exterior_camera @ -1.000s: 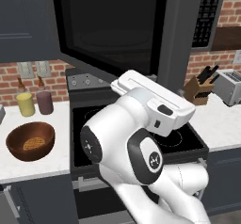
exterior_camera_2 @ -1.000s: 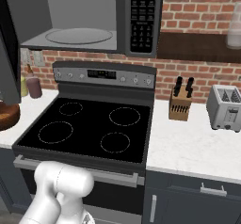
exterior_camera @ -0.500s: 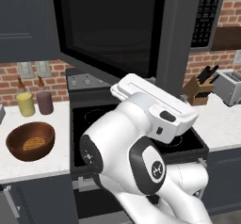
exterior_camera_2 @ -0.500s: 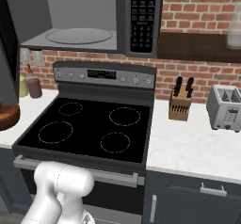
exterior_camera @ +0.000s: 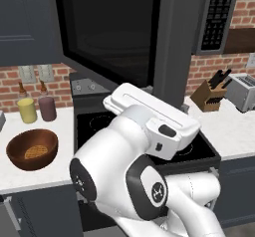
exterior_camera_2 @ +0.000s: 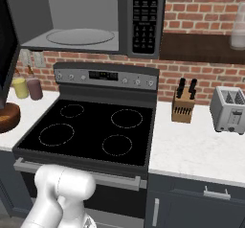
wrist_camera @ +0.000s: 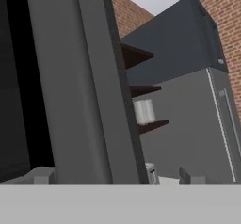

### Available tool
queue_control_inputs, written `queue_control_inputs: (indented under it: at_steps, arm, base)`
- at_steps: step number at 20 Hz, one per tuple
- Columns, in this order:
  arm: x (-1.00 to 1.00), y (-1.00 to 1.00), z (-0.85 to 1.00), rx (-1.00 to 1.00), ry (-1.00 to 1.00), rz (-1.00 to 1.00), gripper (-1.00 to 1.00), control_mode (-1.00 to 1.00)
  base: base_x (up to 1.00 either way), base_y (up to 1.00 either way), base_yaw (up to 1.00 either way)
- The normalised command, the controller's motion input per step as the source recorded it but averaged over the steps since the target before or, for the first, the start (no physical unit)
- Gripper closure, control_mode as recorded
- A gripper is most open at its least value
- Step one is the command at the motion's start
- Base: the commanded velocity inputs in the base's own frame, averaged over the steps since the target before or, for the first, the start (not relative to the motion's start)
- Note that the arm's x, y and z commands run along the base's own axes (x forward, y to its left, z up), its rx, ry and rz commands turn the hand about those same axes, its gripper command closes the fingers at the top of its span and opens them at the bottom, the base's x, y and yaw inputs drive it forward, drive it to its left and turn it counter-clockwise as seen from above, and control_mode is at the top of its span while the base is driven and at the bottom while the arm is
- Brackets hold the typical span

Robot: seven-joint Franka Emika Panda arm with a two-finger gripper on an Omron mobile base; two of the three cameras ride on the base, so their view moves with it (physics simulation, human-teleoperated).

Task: Open the microwave, place the bowl with waffle inside the microwave, then close the microwave door and turn it on.

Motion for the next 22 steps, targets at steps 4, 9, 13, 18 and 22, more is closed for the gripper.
queue_control_inputs:
  at_steps: [4,9,13,18,22]
  arm:
    - [-0.10,0.46,0.00,-0.08,0.01,0.24,-1.00,-1.00]
    - [-0.13,0.41,0.00,-0.08,0.01,0.26,-1.00,-1.00]
    - [-0.25,0.24,0.00,-0.02,0.00,0.23,-1.00,-1.00]
    - [-0.56,0.10,0.01,0.00,0.00,0.21,-1.00,-1.00]
    - [-0.98,-0.05,0.07,0.00,-0.04,0.16,-1.00,-1.00]
  base:
    - [0.00,0.00,0.00]
    - [0.00,0.00,0.00]
    - [0.00,0.00,0.00]
    - [0.00,0.00,0.00]
    - [0.00,0.00,0.00]
